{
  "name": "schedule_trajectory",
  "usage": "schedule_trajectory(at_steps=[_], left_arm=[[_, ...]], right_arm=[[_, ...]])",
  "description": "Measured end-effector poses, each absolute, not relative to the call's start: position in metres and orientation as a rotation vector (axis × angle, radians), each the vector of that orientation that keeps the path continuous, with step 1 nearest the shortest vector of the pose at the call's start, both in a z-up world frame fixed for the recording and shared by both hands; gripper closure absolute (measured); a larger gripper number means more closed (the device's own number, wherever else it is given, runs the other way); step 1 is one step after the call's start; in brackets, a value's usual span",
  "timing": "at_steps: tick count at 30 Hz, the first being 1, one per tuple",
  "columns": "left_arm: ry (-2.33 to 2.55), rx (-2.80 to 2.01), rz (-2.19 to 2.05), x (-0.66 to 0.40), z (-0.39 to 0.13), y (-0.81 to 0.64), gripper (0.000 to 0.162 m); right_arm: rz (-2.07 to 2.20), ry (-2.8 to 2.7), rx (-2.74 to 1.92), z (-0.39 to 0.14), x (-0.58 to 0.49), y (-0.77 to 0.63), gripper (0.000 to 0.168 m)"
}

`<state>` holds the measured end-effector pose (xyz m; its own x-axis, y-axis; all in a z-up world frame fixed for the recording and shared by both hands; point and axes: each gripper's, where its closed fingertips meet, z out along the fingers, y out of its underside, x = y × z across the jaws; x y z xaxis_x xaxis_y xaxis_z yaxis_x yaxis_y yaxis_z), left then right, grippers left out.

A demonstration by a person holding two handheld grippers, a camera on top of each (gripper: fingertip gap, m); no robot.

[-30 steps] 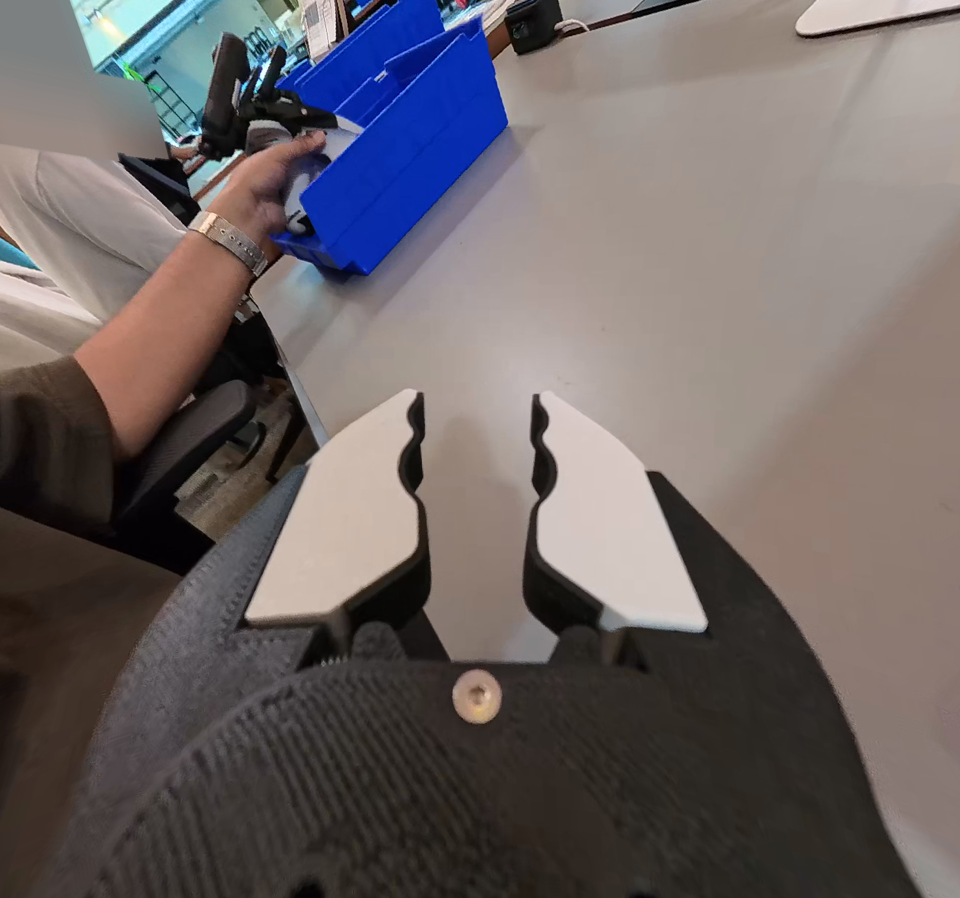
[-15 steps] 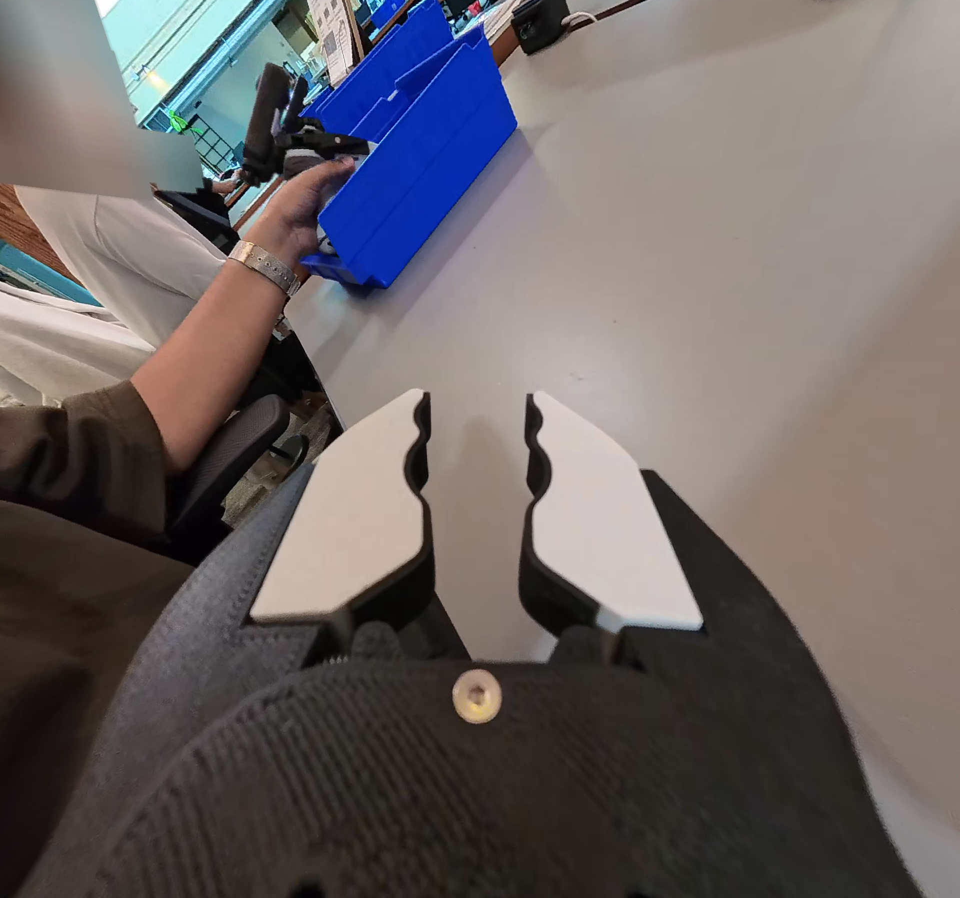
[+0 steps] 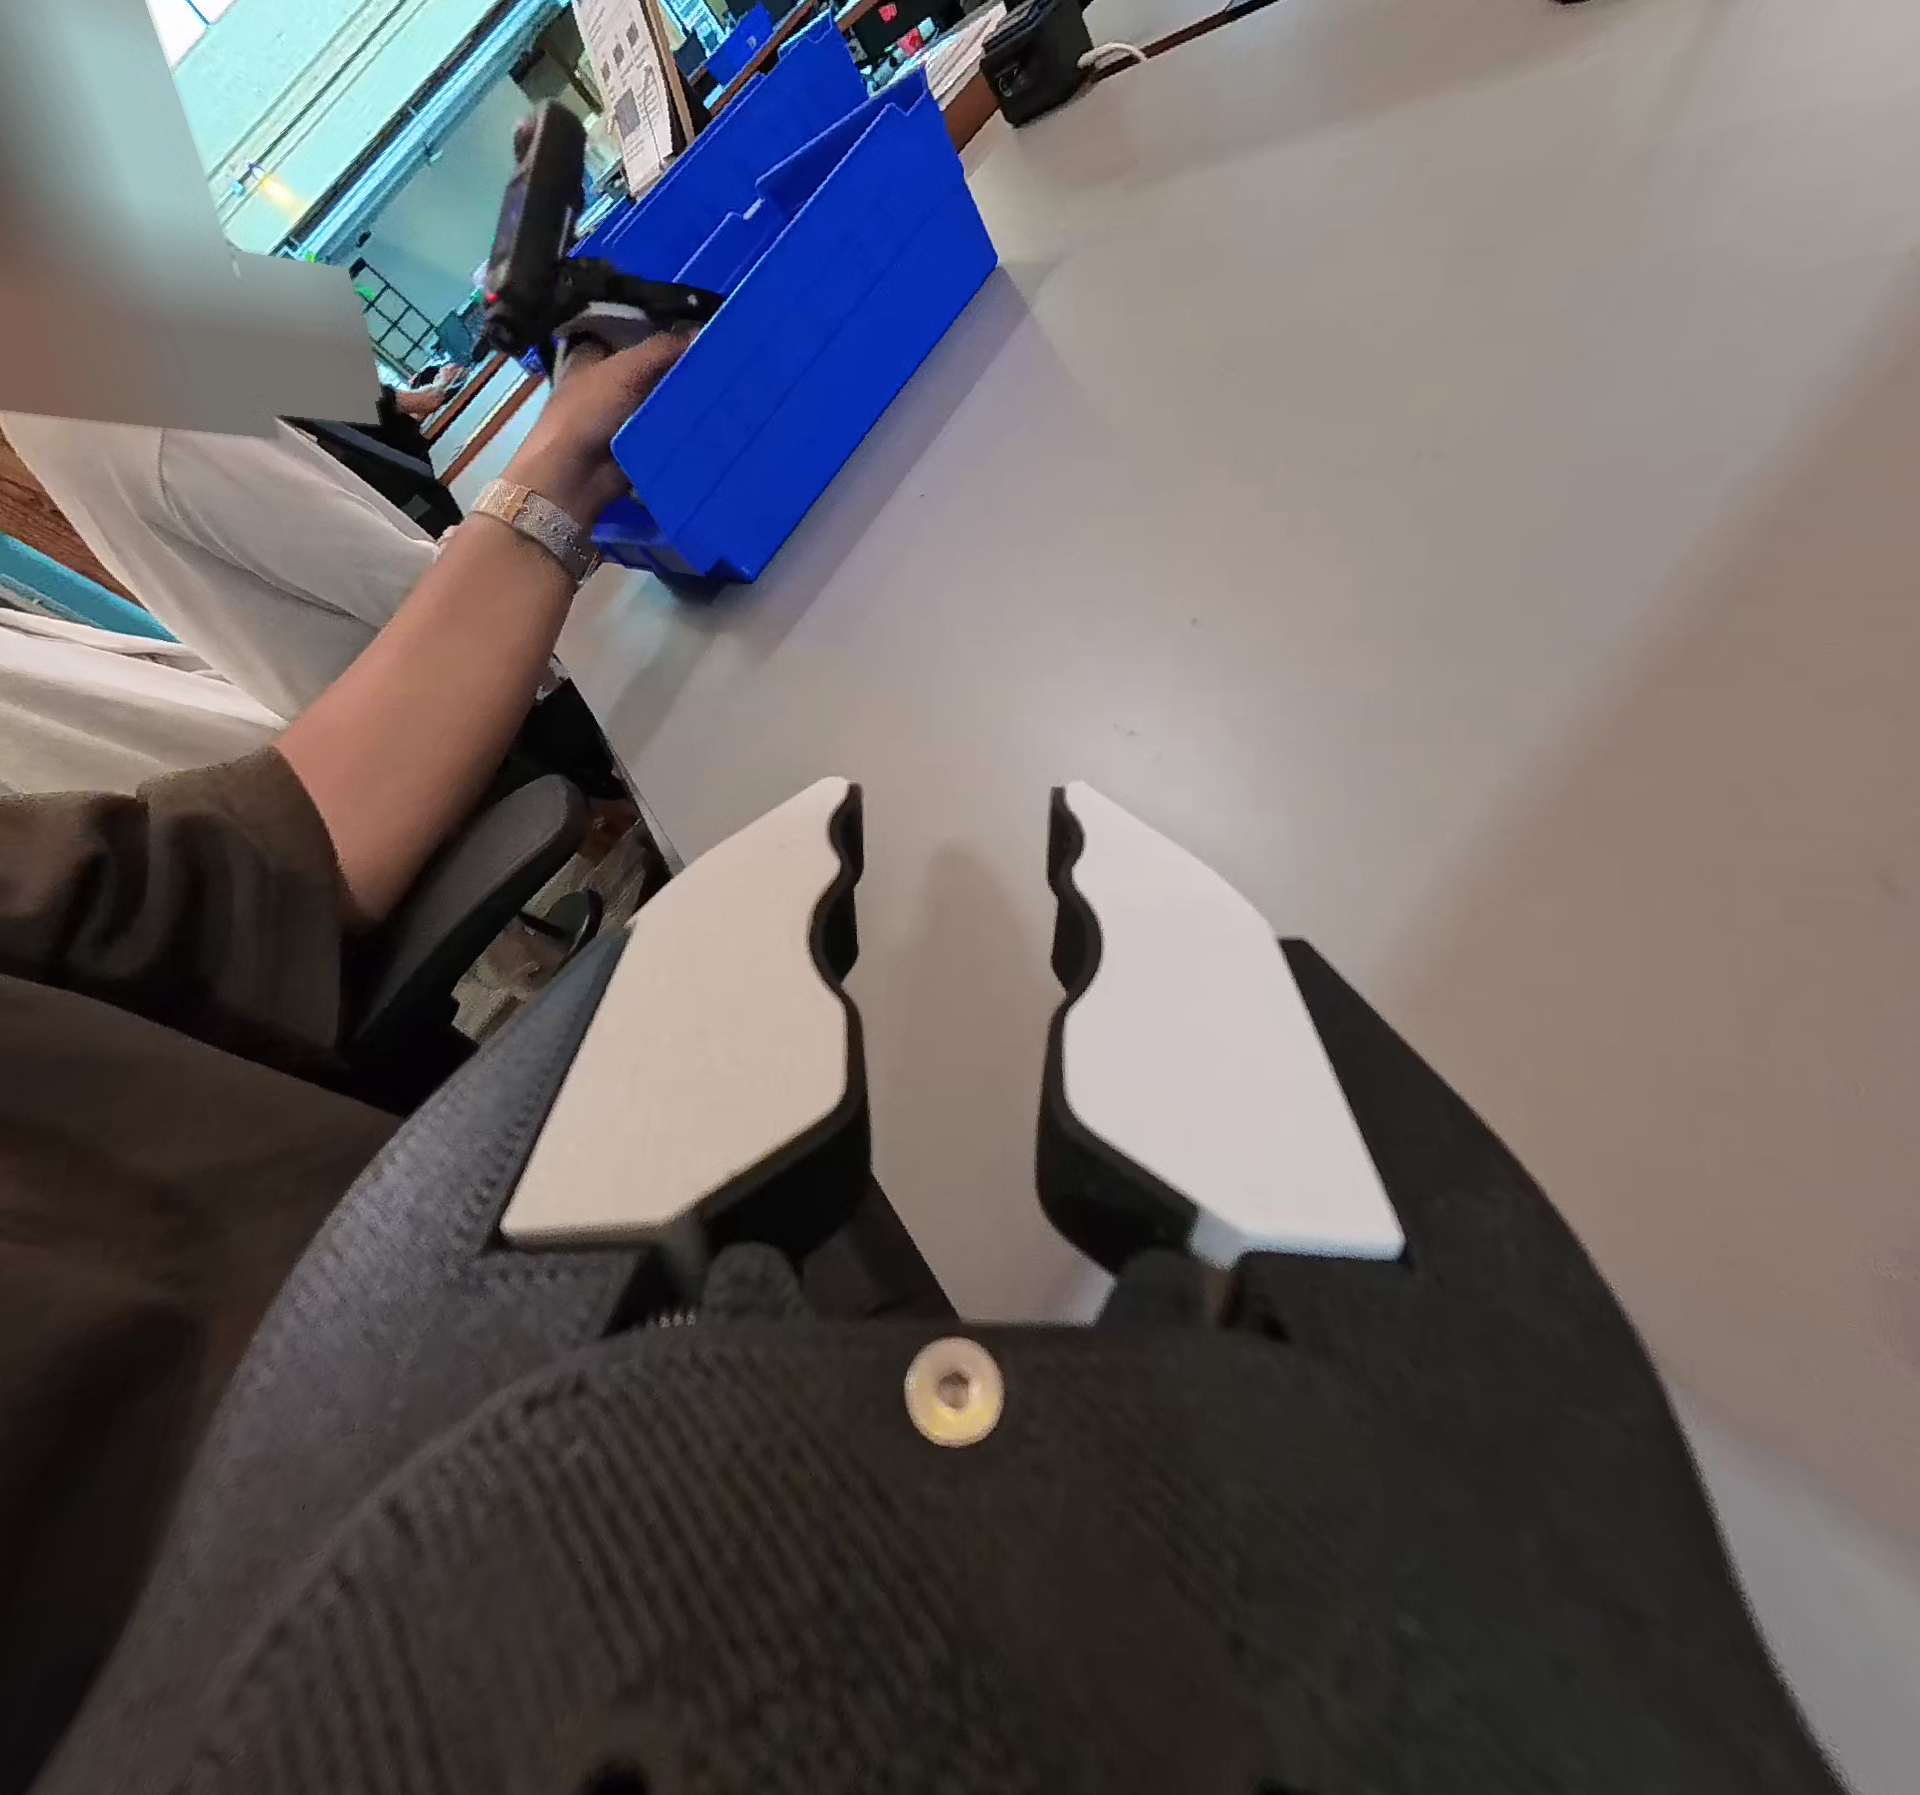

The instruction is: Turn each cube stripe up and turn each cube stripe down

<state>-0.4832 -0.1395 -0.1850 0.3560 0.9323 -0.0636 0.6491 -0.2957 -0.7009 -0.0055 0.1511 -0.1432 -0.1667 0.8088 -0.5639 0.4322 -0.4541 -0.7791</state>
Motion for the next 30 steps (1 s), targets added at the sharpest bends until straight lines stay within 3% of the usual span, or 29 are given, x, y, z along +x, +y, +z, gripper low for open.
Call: schedule_trajectory(at_steps=[4, 9, 14, 23, 25, 27, 30], left_arm=[[-1.419, -2.055, 0.632, -0.486, -0.19, -0.136, 0.092], [-1.405, -2.077, 0.297, -0.465, -0.189, -0.111, 0.099], [-1.411, -1.977, 0.537, -0.486, -0.175, -0.127, 0.098], [-1.509, -2.094, 0.591, -0.492, -0.211, -0.13, 0.085], [-1.509, -2.096, 0.57, -0.492, -0.216, -0.126, 0.087], [-1.501, -2.082, 0.551, -0.491, -0.216, -0.123, 0.104], [-1.493, -2.065, 0.566, -0.49, -0.206, -0.122, 0.11]], right_arm=[[1.65, -1.375, -1.799, -0.143, 0.0, 0.158, 0.134], [1.712, -1.32, -1.835, -0.141, 0.002, 0.162, 0.134], [1.822, -1.245, -1.881, -0.139, 0.002, 0.164, 0.134], [1.878, -1.211, -1.887, -0.135, 0.004, 0.164, 0.132], [1.862, -1.235, -1.88, -0.136, 0.005, 0.162, 0.132], [1.842, -1.255, -1.874, -0.137, 0.005, 0.161, 0.132], [1.835, -1.263, -1.873, -0.138, 0.006, 0.161, 0.132]])
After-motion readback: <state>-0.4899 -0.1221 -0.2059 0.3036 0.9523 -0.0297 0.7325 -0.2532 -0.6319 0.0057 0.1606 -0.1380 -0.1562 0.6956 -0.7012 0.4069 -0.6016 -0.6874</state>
